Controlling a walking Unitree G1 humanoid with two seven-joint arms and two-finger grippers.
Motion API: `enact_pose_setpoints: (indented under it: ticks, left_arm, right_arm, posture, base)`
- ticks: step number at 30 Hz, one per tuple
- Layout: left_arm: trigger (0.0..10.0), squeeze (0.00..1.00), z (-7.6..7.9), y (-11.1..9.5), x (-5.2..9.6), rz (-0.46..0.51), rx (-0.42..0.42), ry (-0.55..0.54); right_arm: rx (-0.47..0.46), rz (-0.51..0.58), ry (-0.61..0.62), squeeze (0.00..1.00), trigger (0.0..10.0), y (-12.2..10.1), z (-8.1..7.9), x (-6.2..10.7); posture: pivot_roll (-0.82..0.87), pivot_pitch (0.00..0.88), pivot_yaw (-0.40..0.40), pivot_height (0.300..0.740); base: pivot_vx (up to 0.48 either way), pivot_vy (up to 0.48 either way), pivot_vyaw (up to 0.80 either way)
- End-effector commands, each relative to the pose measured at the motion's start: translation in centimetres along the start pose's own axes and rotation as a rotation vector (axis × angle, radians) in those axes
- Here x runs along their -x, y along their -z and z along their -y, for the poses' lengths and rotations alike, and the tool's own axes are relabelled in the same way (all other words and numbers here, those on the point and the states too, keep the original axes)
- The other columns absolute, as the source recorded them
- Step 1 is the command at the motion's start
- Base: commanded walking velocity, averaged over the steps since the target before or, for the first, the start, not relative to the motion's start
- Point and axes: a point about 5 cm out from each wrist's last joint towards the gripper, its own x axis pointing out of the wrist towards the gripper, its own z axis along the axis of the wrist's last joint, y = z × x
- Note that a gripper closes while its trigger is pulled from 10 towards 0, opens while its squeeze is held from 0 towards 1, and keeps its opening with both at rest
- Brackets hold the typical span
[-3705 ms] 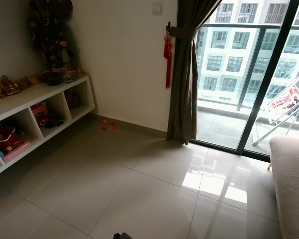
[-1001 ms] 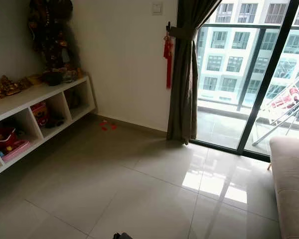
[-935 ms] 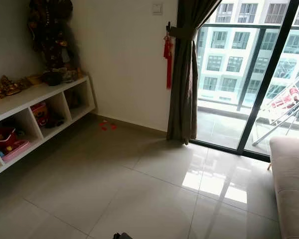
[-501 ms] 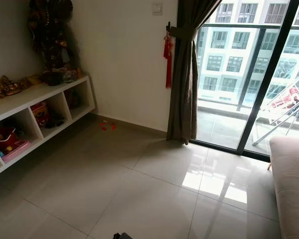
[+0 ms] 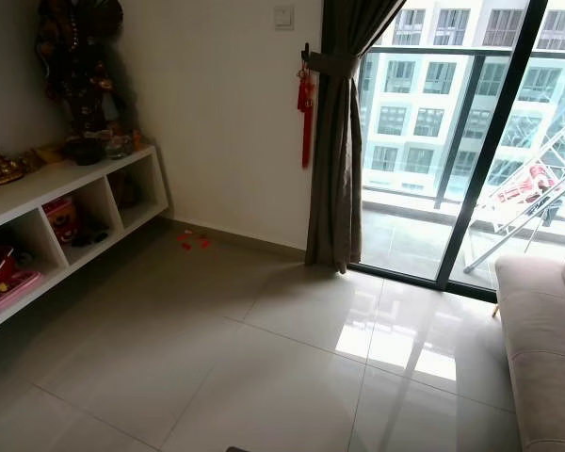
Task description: Move the pillow to the sofa from floor
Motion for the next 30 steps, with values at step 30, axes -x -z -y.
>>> enact_pose_setpoints:
  ticks: [30]
  left_arm:
    - [10.0,0.0,-4.6,-9.7,4.0,0.711,0.028,-0.07]
  right_arm:
    - [-0.192,0.834,0.001,0.0,10.0,-10.1,3.7,5.8]
  posture:
    - [0.04,0.0,0.025,0.74]
  base:
    - [0.0,0.0,-0.24]
